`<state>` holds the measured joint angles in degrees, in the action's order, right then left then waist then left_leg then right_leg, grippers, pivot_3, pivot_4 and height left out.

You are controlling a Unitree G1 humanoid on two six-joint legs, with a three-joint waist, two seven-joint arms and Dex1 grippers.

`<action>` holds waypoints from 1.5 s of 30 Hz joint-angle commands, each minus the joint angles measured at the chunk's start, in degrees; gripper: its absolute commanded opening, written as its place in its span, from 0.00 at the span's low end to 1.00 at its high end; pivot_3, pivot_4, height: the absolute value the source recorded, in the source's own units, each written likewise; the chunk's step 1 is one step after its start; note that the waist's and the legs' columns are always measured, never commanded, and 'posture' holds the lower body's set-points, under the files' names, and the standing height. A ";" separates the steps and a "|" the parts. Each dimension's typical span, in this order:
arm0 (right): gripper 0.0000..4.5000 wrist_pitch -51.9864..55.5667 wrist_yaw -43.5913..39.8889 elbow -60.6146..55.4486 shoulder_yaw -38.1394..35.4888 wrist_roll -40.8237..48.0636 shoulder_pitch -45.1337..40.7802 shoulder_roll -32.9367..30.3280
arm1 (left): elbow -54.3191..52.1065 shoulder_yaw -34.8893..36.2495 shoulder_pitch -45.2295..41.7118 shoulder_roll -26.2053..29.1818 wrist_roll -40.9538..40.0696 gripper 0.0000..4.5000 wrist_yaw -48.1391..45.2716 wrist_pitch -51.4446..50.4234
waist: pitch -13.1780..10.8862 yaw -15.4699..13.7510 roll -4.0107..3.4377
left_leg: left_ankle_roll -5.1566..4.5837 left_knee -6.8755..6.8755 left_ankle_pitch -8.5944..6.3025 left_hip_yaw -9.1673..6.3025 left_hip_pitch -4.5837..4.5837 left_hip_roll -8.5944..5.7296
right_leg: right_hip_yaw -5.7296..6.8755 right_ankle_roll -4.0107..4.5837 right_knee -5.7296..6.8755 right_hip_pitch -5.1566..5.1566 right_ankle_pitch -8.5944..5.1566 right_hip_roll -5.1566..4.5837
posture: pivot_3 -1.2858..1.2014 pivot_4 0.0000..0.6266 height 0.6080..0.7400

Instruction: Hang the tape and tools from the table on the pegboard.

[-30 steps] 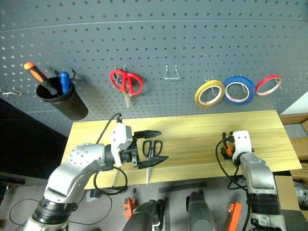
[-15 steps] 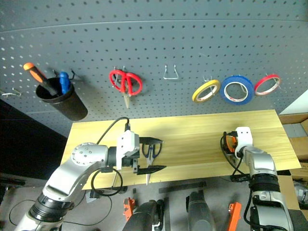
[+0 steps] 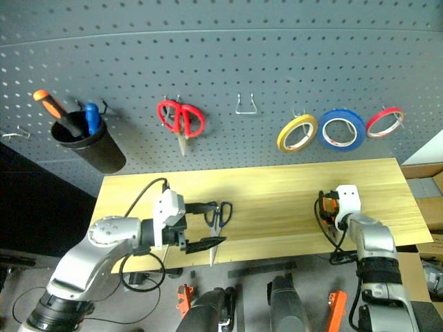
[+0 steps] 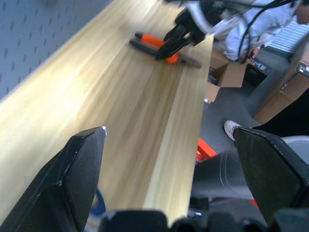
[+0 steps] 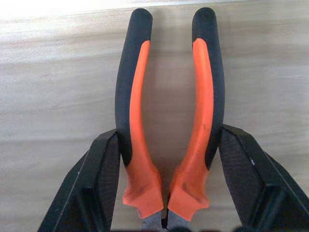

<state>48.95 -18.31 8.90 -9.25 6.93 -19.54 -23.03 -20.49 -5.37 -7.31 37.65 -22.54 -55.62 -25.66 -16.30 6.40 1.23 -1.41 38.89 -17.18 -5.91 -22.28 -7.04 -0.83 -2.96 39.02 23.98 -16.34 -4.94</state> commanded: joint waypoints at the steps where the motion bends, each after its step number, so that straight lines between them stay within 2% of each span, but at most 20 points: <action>1: 0.56 2.39 1.41 -15.44 0.55 0.30 3.68 -0.21 | -4.24 3.09 0.94 1.30 -2.97 1.00 -1.06 0.46 | 0.01 -0.06 -0.01 | 0.00 0.05 0.00 0.00 -0.11 0.00 | 0.00 0.00 0.02 0.08 0.00 0.00 | 0.44 0.41 1.00; 4: 0.56 6.66 3.32 -31.47 2.50 0.55 7.38 0.93 | -4.11 4.75 1.12 2.21 -3.47 1.00 -2.03 2.35 | 0.04 -0.15 -0.07 | 0.02 0.04 0.01 -0.04 -0.23 0.02 | 0.04 0.01 0.06 0.20 0.01 0.01 | 0.44 0.41 1.00; 8: 0.56 15.17 5.77 -51.17 11.66 0.13 11.87 1.28 | -2.26 7.04 -0.25 0.30 -4.19 1.00 -3.28 9.33 | 0.07 -0.14 -0.10 | 0.02 0.03 0.01 -0.02 -0.23 0.04 | 0.04 0.01 0.04 0.22 0.01 0.02 | 0.44 0.41 1.00; 14: 0.56 15.21 10.91 -61.13 23.03 -1.25 6.94 7.38 | 0.10 11.14 -0.36 -0.59 -6.24 1.00 -3.74 13.23 | 0.08 -0.05 -0.08 | 0.02 0.05 0.01 -0.01 -0.22 0.02 | 0.04 0.02 0.02 0.22 0.02 0.01 | 0.44 0.43 1.00; 19: 0.56 9.45 13.11 -57.17 23.36 -3.83 -1.89 10.54 | 0.51 15.08 -0.28 -2.18 -6.40 1.00 -0.32 15.32 | 0.08 -0.08 -0.08 | 0.03 0.09 0.01 -0.02 -0.22 0.01 | 0.11 0.05 0.02 0.24 0.07 0.00 | 0.44 0.42 1.00; 23: 0.56 0.60 12.78 -46.49 20.55 -5.10 -14.28 11.50 | -2.89 17.97 0.69 -1.81 -8.07 1.00 2.62 13.66 | 0.08 0.08 -0.08 | 0.03 0.08 0.01 0.00 -0.23 0.00 | 0.14 0.05 0.01 0.28 0.08 -0.01 | 0.45 0.41 1.00; 30: 0.56 -15.48 13.53 -24.83 18.50 -6.44 -26.82 16.01 | -4.88 18.09 -0.17 -2.80 -6.90 1.00 8.14 13.60 | 0.09 0.25 -0.08 | 0.03 0.02 0.01 0.03 -0.23 0.02 | 0.19 0.07 0.01 0.32 0.08 -0.01 | 0.46 0.38 1.00; 37: 0.56 -24.08 13.87 -15.26 17.58 -6.69 -34.22 19.85 | -5.06 18.56 -1.36 -3.73 -7.17 1.00 12.58 13.31 | 0.09 0.51 -0.08 | 0.04 0.04 0.02 0.04 -0.29 0.03 | 0.20 0.07 0.04 0.40 0.09 -0.01 | 0.46 0.38 1.00; 45: 0.56 -25.73 14.27 -14.37 15.89 -6.27 -36.57 20.75 | -6.59 17.68 -1.13 -4.33 -7.47 1.00 14.70 12.73 | 0.11 0.55 -0.09 | 0.05 0.09 0.03 0.03 -0.29 0.03 | 0.22 0.09 0.07 0.39 0.10 0.00 | 0.47 0.38 1.00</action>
<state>24.92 -4.89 -2.60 9.01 0.83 -53.30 -2.55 -24.41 11.68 -8.53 33.51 -29.14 -41.55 -13.29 -16.19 6.95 1.15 -1.36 38.98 -17.15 -5.88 -22.56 -7.01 -0.60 -2.86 39.11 24.37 -16.23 -4.95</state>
